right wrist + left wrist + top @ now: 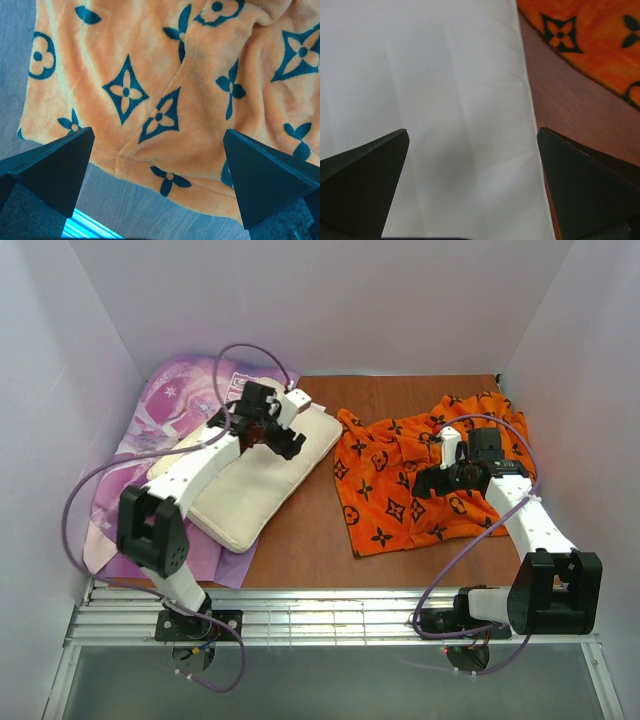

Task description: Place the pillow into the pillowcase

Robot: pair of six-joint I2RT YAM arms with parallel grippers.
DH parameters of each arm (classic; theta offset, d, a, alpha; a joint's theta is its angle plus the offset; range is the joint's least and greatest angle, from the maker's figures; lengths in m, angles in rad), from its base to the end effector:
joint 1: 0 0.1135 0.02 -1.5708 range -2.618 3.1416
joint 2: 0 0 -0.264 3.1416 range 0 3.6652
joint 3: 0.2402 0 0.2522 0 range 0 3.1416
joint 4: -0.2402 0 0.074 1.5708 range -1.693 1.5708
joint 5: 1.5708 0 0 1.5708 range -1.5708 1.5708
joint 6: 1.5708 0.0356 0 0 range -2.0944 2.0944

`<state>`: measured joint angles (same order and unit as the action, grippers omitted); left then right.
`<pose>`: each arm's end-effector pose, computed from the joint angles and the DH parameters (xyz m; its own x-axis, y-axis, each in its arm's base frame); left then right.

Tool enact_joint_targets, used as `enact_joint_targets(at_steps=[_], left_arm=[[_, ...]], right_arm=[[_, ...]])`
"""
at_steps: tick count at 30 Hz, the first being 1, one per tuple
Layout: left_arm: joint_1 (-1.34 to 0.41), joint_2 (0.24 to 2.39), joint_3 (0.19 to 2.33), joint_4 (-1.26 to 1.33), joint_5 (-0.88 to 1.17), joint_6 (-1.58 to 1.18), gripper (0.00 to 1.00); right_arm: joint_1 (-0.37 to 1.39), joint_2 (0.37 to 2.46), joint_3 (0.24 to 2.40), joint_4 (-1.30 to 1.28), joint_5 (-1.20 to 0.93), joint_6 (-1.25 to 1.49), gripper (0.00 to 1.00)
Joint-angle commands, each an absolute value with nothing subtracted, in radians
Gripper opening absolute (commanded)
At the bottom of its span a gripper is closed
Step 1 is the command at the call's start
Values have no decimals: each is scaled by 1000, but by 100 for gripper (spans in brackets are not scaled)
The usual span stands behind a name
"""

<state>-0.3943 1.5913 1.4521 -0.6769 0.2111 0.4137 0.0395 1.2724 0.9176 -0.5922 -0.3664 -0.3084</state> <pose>0.3211 -0.1417 0.3236 -0.4115 0.5970 -0.6886 0.7357 0.6636 0.1356 0.2549 0.0228 0.2500 -0.6981 -0.3112 -0.6448 -0.4805 0.8713 0.0998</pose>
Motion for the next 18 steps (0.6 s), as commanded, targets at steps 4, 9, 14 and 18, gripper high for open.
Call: enact_joint_targets(at_steps=[4, 9, 14, 18], left_arm=[[-414, 1886, 1497, -503, -218, 287, 98], [-416, 2089, 1501, -529, -345, 357, 98], [-407, 2120, 1411, -558, -275, 377, 36], [-402, 2094, 1420, -656, -167, 396, 0]], right_arm=[[43, 1284, 896, -563, -357, -296, 99], [41, 1296, 894, -563, -344, -302, 99], [41, 1287, 879, -558, -347, -316, 99], [41, 1284, 870, -555, -365, -314, 99]])
